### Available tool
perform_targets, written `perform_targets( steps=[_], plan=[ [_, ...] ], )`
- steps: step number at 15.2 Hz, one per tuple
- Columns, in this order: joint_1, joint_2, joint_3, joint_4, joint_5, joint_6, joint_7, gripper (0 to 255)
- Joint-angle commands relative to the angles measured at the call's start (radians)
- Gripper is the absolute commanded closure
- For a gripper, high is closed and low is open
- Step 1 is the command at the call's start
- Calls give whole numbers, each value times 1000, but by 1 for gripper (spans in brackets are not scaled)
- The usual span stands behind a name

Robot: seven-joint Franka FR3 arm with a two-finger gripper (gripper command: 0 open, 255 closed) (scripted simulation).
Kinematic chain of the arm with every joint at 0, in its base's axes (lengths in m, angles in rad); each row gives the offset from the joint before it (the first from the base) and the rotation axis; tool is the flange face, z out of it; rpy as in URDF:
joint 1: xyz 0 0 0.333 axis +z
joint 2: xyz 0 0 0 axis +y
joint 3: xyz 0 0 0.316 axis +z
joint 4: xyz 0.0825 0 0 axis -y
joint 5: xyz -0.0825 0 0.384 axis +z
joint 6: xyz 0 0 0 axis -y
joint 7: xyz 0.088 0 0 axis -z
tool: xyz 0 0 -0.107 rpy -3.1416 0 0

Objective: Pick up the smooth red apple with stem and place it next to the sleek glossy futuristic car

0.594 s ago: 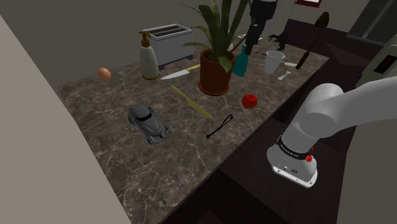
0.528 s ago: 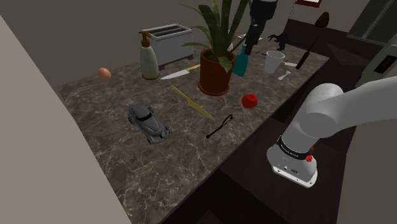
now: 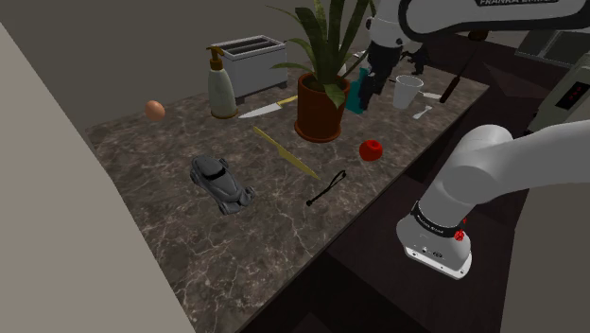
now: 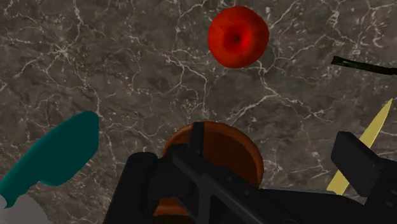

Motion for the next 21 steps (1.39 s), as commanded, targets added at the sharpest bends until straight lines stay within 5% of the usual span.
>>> perform_targets(
  steps=[1, 9, 17, 21],
  plan=[
    [-17, -18, 0, -84, -6, 67, 31, 0],
    [-99, 14, -2, -331, -41, 343, 151, 0],
    [-121, 102, -10, -399, -65, 500, 160, 0],
    [-121, 102, -10, -399, -65, 500, 160, 0]
  ],
)
